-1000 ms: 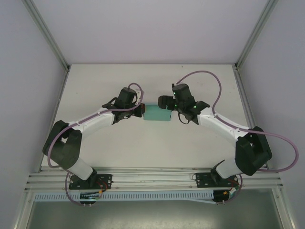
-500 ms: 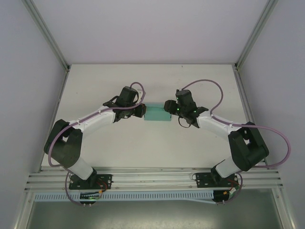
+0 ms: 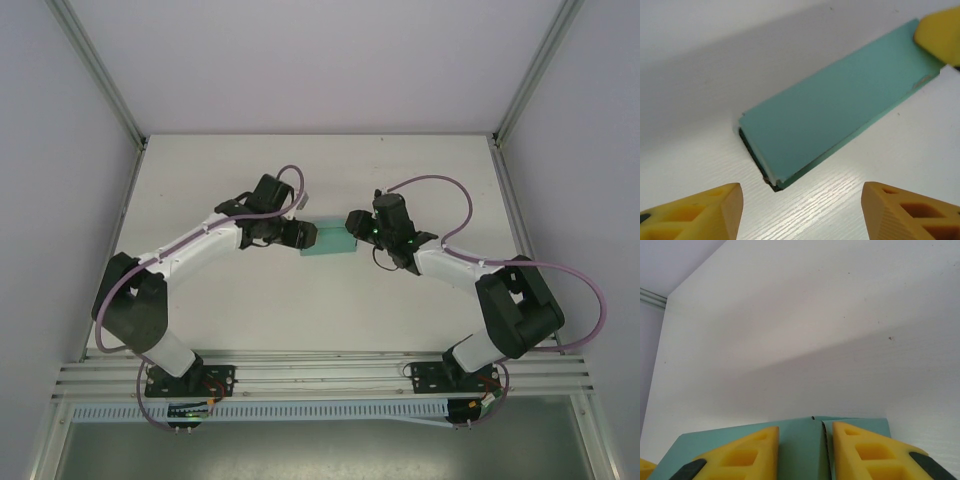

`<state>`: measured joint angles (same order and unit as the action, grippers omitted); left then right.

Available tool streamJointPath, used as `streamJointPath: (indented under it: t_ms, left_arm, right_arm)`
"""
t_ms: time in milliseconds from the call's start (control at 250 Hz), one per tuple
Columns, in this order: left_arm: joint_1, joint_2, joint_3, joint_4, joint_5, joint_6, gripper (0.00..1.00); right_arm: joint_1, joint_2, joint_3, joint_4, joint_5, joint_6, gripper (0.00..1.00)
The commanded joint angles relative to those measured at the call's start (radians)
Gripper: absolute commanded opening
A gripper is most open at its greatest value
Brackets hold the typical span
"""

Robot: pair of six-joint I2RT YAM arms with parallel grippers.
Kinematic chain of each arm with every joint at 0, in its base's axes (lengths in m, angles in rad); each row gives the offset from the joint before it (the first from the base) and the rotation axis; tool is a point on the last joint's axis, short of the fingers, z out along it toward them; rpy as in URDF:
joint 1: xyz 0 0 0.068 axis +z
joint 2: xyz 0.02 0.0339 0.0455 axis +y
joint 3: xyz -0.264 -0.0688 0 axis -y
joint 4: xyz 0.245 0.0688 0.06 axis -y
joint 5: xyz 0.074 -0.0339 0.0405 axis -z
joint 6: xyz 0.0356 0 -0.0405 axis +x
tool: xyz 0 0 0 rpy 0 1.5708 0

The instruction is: Assemble paper box

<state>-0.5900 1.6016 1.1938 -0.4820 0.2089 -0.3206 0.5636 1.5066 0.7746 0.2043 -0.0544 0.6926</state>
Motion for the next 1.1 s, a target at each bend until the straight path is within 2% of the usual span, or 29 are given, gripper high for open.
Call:
streamJointPath:
  t_ms: [0,108,200,376,600,959,1023,1095]
  left_arm:
    - [-0.001,-0.024,0.048,-0.122,-0.091,-0.072,0.67]
    - [0.010,-0.044,0.039,-0.098,-0.122,-0.109,0.81]
    - [0.040,-0.011,0.055,-0.074,-0.085,-0.136,0.82]
    - [0.118,0.056,0.030,0.021,0.091,-0.173,0.75]
    - [0.144,0.068,-0.053,0.131,0.211,-0.169,0.74]
    - [0.156,0.067,-0.209,0.271,0.331,-0.237,0.68]
    - [0.157,0.069,-0.228,0.285,0.351,-0.242,0.65]
    - [0.157,0.066,-0.260,0.307,0.355,-0.245,0.57]
  right_arm:
    - [0.007,0.063,-0.073,-0.215,-0.003,0.000,0.29]
    - [0.007,0.064,-0.077,-0.217,-0.003,-0.014,0.29]
    - [0.008,0.061,-0.076,-0.217,-0.001,-0.024,0.28]
    - [0.007,0.063,-0.080,-0.214,-0.004,-0.030,0.28]
    - [0.007,0.077,-0.078,-0.212,-0.015,-0.029,0.28]
    - [0.037,0.084,-0.065,-0.231,0.011,-0.043,0.28]
    - [0.045,0.082,-0.064,-0.239,0.025,-0.045,0.28]
    - [0.048,0.081,-0.072,-0.241,0.030,-0.046,0.28]
